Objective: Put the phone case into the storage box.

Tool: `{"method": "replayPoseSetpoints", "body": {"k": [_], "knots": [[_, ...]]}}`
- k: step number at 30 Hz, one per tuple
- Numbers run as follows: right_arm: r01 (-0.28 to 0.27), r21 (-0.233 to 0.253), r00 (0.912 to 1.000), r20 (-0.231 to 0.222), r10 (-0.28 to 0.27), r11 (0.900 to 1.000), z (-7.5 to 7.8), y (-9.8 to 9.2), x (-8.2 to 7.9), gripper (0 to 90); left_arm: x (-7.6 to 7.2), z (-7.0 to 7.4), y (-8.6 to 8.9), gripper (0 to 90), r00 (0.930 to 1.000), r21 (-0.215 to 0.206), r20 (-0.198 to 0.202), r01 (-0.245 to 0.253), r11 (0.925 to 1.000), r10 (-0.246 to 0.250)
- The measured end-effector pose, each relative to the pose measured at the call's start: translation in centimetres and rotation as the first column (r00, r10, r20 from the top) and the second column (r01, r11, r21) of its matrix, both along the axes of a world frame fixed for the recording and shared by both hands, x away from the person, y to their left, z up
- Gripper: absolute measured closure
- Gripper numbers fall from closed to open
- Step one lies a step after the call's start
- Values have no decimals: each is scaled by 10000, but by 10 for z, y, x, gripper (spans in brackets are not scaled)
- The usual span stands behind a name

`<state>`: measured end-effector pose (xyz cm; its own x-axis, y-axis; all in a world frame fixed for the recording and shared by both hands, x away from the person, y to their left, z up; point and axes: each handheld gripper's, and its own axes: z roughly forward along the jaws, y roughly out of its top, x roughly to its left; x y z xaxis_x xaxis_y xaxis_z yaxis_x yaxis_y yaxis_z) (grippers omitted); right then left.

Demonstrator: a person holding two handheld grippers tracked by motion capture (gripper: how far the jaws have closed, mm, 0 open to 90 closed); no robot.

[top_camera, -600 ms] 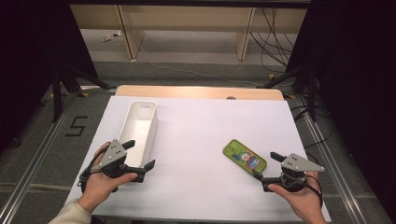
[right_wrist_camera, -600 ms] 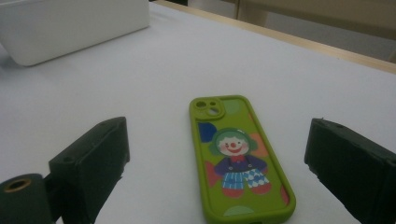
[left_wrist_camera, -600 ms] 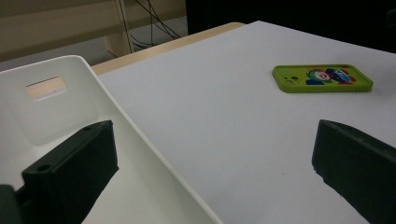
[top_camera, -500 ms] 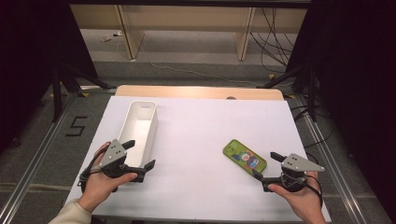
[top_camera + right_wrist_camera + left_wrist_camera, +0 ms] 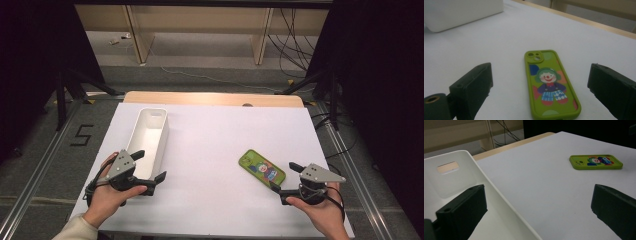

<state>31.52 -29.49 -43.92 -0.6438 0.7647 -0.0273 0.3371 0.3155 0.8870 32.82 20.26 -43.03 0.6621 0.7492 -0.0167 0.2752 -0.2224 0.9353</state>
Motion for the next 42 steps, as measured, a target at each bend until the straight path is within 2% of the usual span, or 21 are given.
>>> {"method": "replayPoseSetpoints", "body": {"k": [7,16,19,25,27,28,29,30,33,36,39,42], "knots": [[-132,-401,9998,-166,125,9991,0,6,12,55,0,0,0,0,10000,-1,24,23,10000,-23],[-330,-1168,9962,-838,233,9926,-7,13,31,49,0,0,0,0,10000,-25,11,16,10000,-16],[-230,-1316,9937,-1114,83,9910,-10,13,38,62,0,0,0,0,10000,-24,8,22,10000,-22],[77,-1368,9916,-1266,-252,9906,-11,8,53,125,0,0,-1,0,10000,-33,14,19,10000,-19],[66,-1334,9913,-1292,-240,9910,-12,7,57,209,0,0,-1,0,10000,-28,25,27,10000,-27],[153,-1272,9901,-1365,-327,9918,-12,6,59,290,0,0,-1,0,10000,-28,25,27,10000,-27],[340,-1253,9890,-1384,-514,9915,-12,5,61,425,0,0,-1,0,10000,-40,30,26,10000,-26],[527,-1227,9873,-1424,-701,9910,-11,3,63,502,0,1,-1,0,10000,-42,33,17,10000,-17],[979,-1577,9777,-1692,-1246,9826,-10,-2,68,726,0,1,-1,0,10000,-66,43,0,10000,0],[1308,-1998,9617,-2124,-1732,9711,-13,-7,73,892,0,1,0,0,10000,-81,43,-24,10000,24],[1549,-2537,9460,-2406,-2173,9548,-17,-10,77,900,0,1,-1,0,10000,-78,45,-2,10000,3],[1620,-2840,9338,-2654,-2398,9450,-21,-12,80,900,0,1,-1,0,10000,-78,39,-2,10000,2]]}}
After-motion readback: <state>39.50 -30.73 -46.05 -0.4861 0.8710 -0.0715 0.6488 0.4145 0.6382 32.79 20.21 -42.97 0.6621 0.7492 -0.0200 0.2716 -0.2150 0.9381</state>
